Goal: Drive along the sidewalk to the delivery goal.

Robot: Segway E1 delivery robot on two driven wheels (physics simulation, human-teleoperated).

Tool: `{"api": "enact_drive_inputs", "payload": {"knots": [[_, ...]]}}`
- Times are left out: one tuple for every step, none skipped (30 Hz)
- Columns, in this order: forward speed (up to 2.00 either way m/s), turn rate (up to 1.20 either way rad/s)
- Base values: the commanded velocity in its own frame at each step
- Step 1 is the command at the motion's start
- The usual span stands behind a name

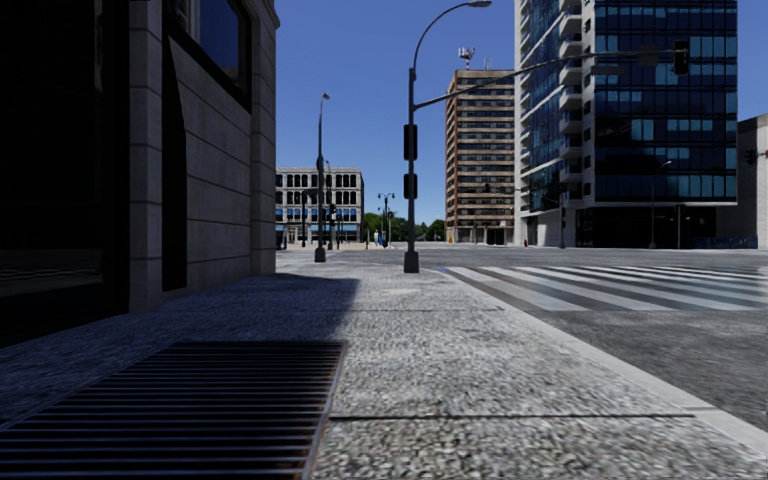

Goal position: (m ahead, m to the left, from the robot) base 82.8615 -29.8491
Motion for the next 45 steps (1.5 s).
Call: {"api": "enact_drive_inputs", "payload": {"knots": [[2.0, 0.0], [2.0, 0.0], [2.0, 0.0], [2.0, 0.0], [2.0, 0.0], [2.0, 0.0], [2.0, 0.0], [2.0, 0.0], [2.0, 0.0], [2.0, 0.0], [2.0, 0.0], [2.0, 0.0], [2.0, 0.0], [2.0, 0.0], [2.0, 0.0], [2.0, 0.0], [2.0, 0.0], [2.0, 0.0], [2.0, 0.0], [2.0, 0.0], [2.0, 0.0], [2.0, 0.0], [2.0, 0.0], [2.0, 0.0], [2.0, 0.0], [2.0, 0.0], [2.0, 0.0], [2.0, 0.0], [2.0, 0.0], [2.0, 0.0], [2.0, 0.0], [2.0, 0.0], [2.0, 0.0], [2.0, 0.0], [2.0, 0.0], [2.0, 0.0], [2.0, 0.0], [2.0, 0.0], [2.0, 0.0], [2.0, 0.0], [2.0, 0.0], [2.0, 0.0], [2.0, 0.0], [2.0, 0.0], [2.0, 0.0]]}}
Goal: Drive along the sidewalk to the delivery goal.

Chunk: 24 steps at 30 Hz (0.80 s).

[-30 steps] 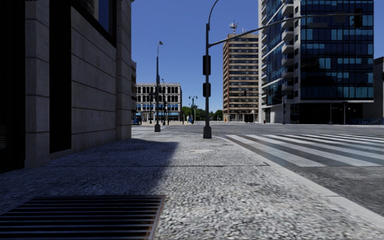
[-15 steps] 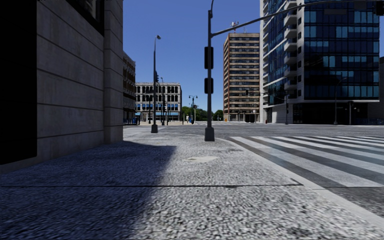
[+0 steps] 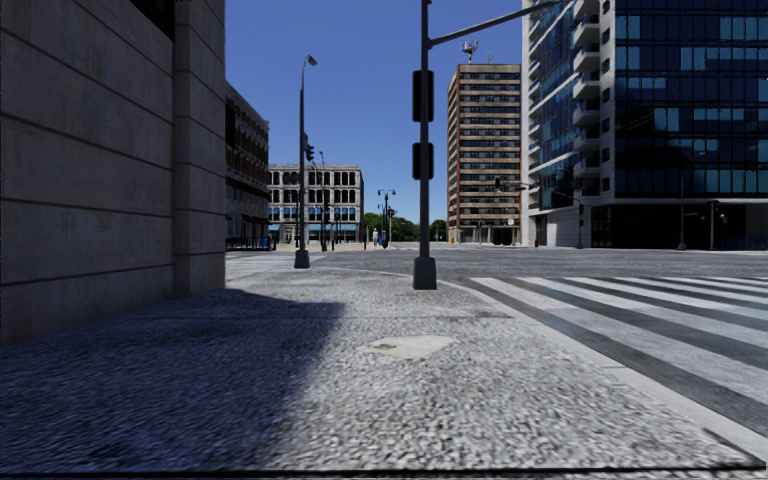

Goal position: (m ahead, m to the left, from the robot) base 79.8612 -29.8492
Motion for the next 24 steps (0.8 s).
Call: {"api": "enact_drive_inputs", "payload": {"knots": [[2.0, 0.0], [2.0, 0.0], [2.0, 0.0], [2.0, 0.0], [2.0, 0.0], [2.0, 0.0], [2.0, 0.0], [2.0, 0.0], [2.0, 0.0], [2.0, 0.0], [2.0, 0.0], [2.0, 0.0], [2.0, 0.0], [2.0, 0.0], [2.0, 0.0], [2.0, 0.0], [2.0, 0.0], [2.0, 0.0], [2.0, 0.0], [2.0, 0.0], [2.0, 0.0], [2.0, 0.0], [2.0, 0.0], [2.0, 0.0]]}}
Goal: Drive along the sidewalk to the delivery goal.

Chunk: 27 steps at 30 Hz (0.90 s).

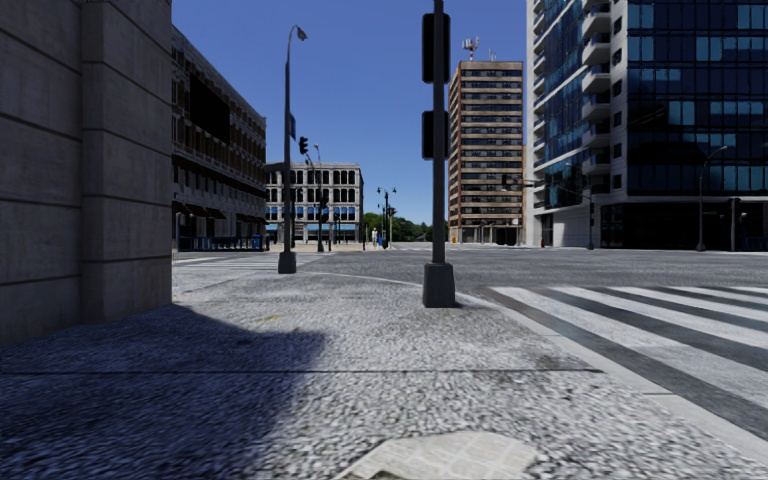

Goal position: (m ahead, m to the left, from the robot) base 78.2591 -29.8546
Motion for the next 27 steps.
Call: {"api": "enact_drive_inputs", "payload": {"knots": [[2.0, 0.0], [2.0, 0.0], [2.0, 0.0], [2.0, 0.0], [2.0, 0.0], [2.0, 0.0], [2.0, 0.0], [2.0, 0.0], [2.0, 0.0], [2.0, 0.0], [2.0, 0.0], [2.0, 0.0], [2.0, 0.0], [2.0, 0.02], [2.0, 0.07], [2.0, 0.15], [2.0, 0.19], [2.0, 0.19], [2.0, 0.21], [2.0, 0.24], [2.0, 0.25], [2.0, 0.25], [2.0, 0.25], [2.0, 0.25], [2.0, 0.25], [2.0, 0.25], [2.0, 0.25]]}}
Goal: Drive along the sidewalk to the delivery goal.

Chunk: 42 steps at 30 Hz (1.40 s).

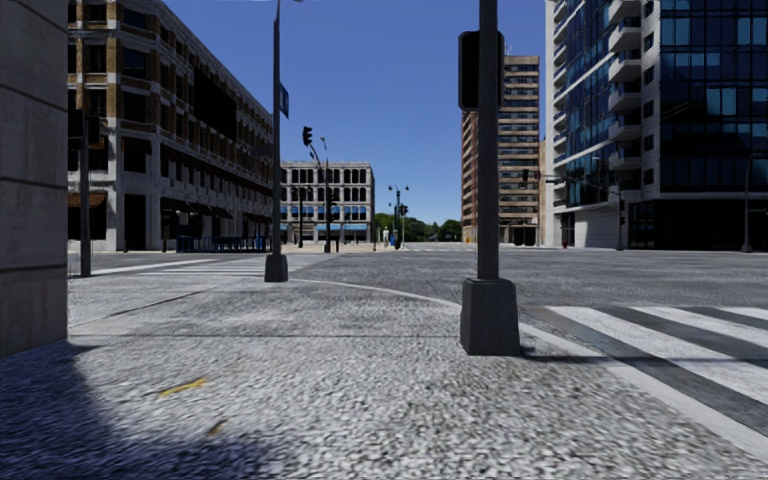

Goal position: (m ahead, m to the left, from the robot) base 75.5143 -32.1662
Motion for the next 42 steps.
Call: {"api": "enact_drive_inputs", "payload": {"knots": [[2.0, 0.25], [2.0, 0.25], [2.0, 0.25], [2.0, 0.25], [2.0, 0.25], [2.0, 0.25], [2.0, 0.25], [2.0, 0.25], [2.0, 0.25], [2.0, 0.25], [2.0, 0.25], [2.0, 0.25], [2.0, 0.25], [2.0, 0.25], [2.0, 0.26], [2.0, 0.31], [2.0, 0.43], [2.0, 0.43], [2.0, 0.52], [2.0, 0.58], [2.0, 0.62], [2.0, 0.62], [2.0, 0.62], [2.0, 0.62], [2.0, 0.62], [2.0, 0.62], [2.0, 0.62], [2.0, 0.62], [2.0, 0.62], [2.0, 0.62], [2.0, 0.62], [2.0, 0.62], [2.0, 0.62], [2.0, 0.62], [2.0, 0.62], [2.0, 0.62], [2.0, 0.62], [2.0, 0.62], [2.0, 0.62], [2.0, 0.62], [2.0, 0.62], [2.0, 0.62]]}}
